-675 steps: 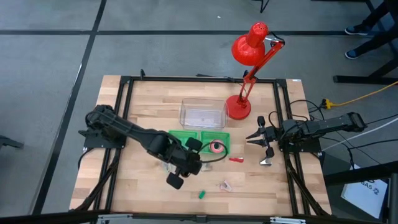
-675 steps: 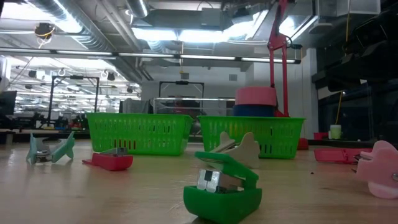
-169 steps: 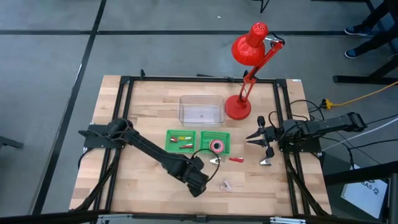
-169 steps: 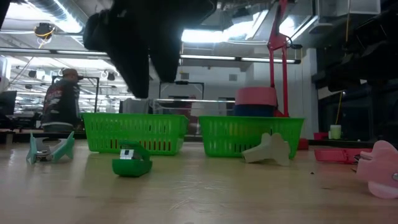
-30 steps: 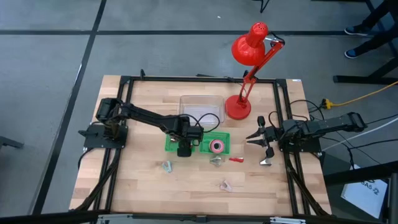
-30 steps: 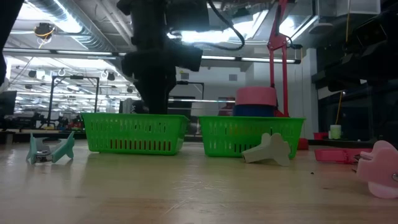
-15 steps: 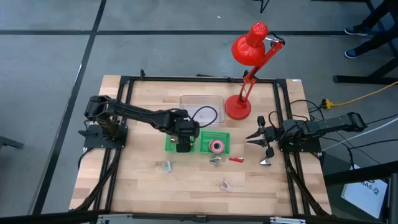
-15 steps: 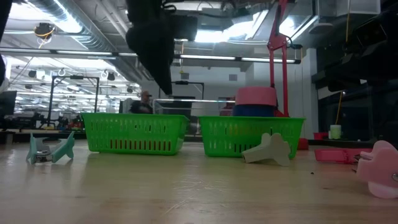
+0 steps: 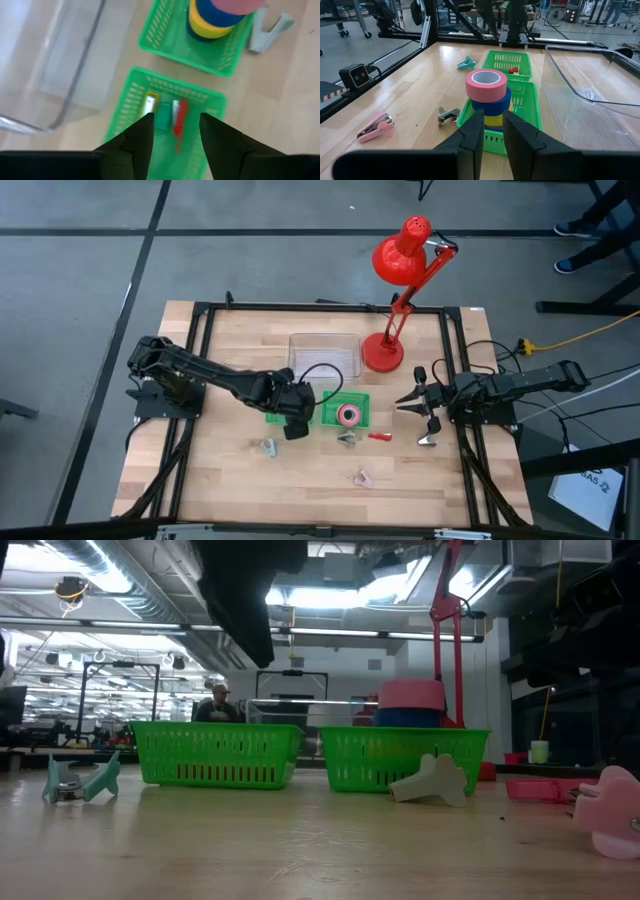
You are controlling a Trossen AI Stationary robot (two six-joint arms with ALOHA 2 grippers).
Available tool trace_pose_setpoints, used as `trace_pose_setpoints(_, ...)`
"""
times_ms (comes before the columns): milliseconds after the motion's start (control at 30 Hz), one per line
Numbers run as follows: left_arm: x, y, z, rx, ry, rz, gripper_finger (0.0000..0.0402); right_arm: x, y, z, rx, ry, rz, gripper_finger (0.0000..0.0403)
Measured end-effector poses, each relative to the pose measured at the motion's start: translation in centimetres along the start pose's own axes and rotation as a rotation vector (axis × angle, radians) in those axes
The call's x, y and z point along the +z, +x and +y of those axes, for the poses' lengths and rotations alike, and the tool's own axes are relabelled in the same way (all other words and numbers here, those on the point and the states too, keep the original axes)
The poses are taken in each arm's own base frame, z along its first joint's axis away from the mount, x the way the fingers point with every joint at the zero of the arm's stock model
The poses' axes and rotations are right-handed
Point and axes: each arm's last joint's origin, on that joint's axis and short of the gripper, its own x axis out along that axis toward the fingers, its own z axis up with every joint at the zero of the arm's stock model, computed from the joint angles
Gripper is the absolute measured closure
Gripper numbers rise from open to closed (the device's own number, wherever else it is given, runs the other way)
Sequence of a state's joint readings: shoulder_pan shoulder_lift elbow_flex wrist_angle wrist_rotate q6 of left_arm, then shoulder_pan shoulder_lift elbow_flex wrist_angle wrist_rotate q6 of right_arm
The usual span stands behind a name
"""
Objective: Pick and place Stapler, Stapler remover, tape
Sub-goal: Put the light blue staple remover into the transparent bin
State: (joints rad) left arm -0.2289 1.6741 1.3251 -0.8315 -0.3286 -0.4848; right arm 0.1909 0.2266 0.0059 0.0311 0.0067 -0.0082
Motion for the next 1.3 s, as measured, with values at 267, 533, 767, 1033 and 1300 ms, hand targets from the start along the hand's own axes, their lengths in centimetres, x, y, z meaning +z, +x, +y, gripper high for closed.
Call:
trace_pose_setpoints(267,-0.7,-0.6,-1.7,-0.039,-0.214,-0.012,0.0254,0.0,0.0,0.0,0.000,0.000,0.000,0.0331)
trace_pose_setpoints(533,-0.6,-0.3,-2.9,-0.079,-0.329,-0.019,0.0258,0.0,0.0,0.0,0.000,0.000,0.000,0.0331)
trace_pose_setpoints(767,1.1,0.8,-5.3,-0.093,-0.231,-0.026,0.0258,0.0,0.0,0.0,0.000,0.000,0.000,0.0331)
trace_pose_setpoints(1033,3.3,2.7,-8.1,-0.123,-0.084,-0.026,0.0258,0.0,0.0,0.0,0.000,0.000,0.000,0.0331)
trace_pose_setpoints(1300,1.9,2.9,-10.0,-0.210,0.083,0.141,0.0258,0.0,0.0,0.0,0.000,0.000,0.000,0.0331)
